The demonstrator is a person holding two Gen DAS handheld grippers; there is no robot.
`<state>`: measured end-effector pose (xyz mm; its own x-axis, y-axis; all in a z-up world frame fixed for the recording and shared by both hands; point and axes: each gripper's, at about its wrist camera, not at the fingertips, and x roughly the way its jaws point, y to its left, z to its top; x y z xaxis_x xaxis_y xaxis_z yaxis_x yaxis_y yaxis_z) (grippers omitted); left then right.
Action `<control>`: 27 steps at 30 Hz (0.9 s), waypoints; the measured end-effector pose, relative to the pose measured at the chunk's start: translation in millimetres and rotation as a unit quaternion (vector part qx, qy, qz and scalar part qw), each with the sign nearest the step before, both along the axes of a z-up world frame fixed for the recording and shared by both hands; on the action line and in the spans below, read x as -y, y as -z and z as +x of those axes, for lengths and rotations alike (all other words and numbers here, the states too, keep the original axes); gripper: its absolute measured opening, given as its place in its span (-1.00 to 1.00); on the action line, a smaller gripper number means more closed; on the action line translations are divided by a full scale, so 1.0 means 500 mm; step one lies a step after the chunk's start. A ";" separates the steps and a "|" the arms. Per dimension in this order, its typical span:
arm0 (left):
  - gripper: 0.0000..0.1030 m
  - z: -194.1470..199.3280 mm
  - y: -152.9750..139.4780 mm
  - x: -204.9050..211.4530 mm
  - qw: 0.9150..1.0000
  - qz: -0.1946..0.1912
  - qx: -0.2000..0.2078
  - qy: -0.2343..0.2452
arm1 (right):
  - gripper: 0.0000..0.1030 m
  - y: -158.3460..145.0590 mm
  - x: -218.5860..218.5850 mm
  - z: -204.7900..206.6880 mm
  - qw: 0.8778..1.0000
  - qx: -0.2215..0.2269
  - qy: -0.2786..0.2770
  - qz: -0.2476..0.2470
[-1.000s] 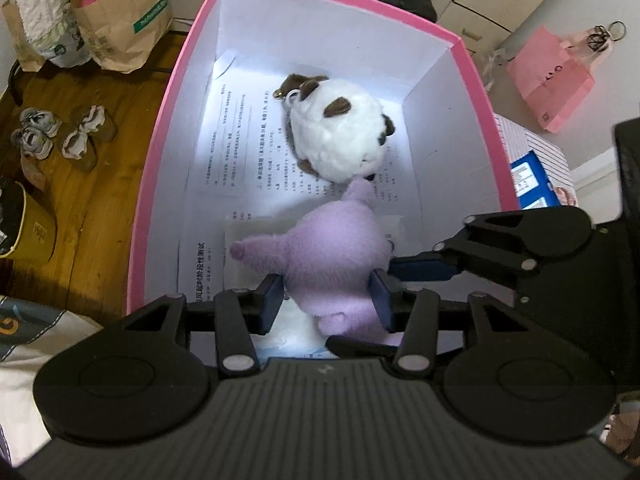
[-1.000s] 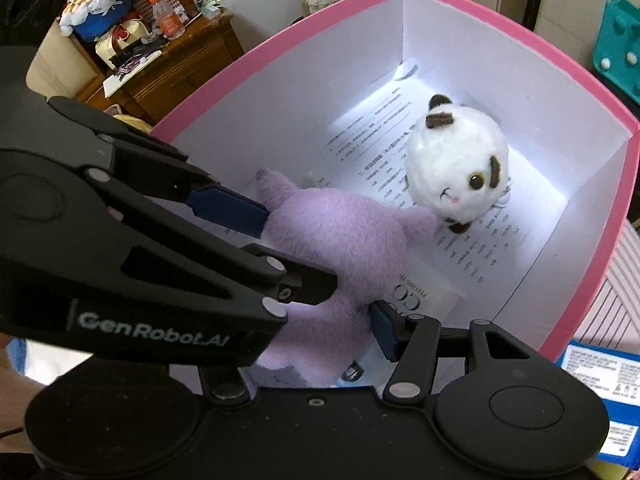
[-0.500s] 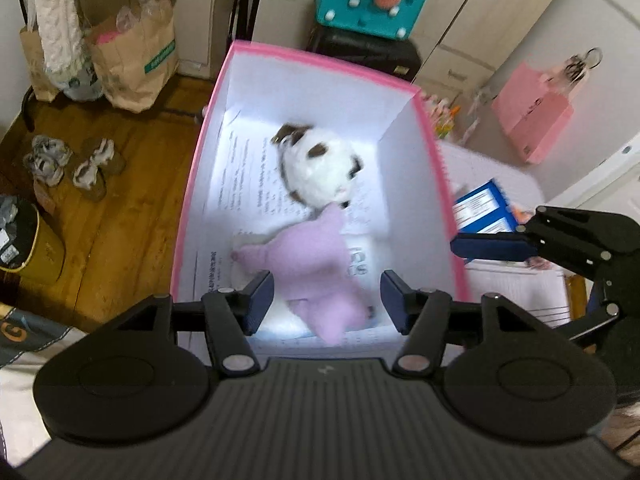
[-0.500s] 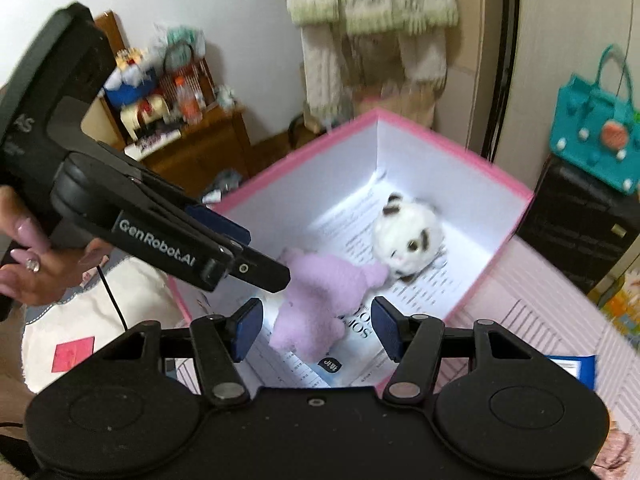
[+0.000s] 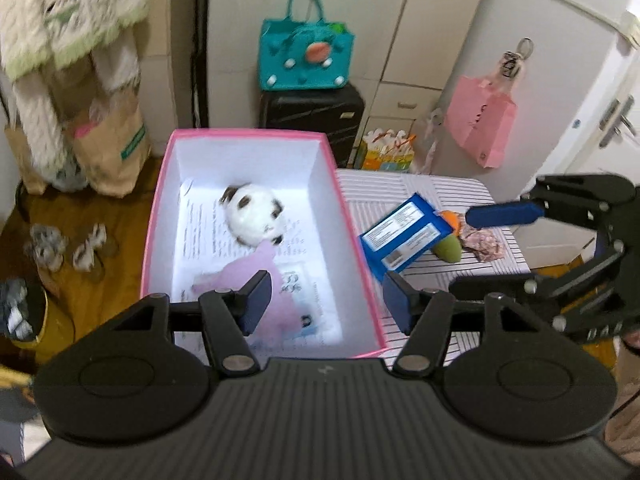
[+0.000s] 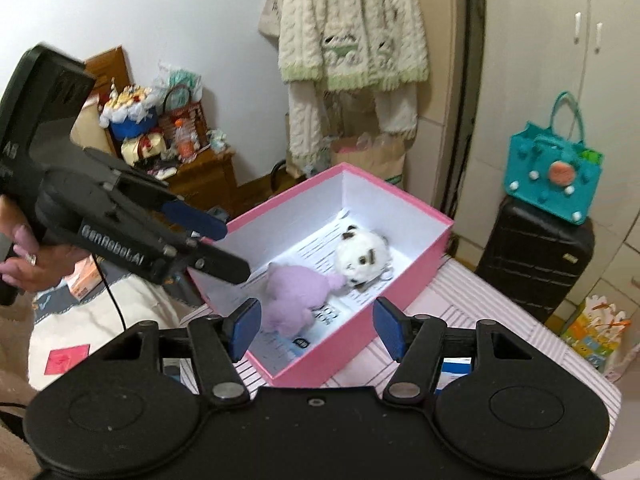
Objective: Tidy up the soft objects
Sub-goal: 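Move the left tool to the blue wet-wipes pack on the table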
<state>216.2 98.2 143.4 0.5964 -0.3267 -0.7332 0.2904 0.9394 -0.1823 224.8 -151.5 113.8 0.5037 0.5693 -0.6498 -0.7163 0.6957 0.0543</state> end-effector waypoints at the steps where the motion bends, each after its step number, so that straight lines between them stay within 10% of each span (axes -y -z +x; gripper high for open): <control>1: 0.21 -0.007 -0.004 0.010 1.000 -0.002 0.011 0.006 | 0.30 -0.004 0.008 -0.002 1.000 0.004 0.003 0.003; 15: 0.25 -0.011 0.047 0.161 0.996 -0.057 0.052 0.036 | 0.35 0.020 0.137 0.033 0.998 -0.001 0.068 0.018; 27: 0.24 0.069 0.172 0.279 0.994 -0.098 -0.028 0.027 | 0.35 0.109 0.227 0.147 0.991 -0.057 0.110 0.048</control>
<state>250.6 -41.2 57.2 0.5339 -0.4969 -0.6842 0.3231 0.8676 -0.3781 298.5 -264.8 59.2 0.5483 0.5162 -0.6580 -0.5337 0.8217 0.1999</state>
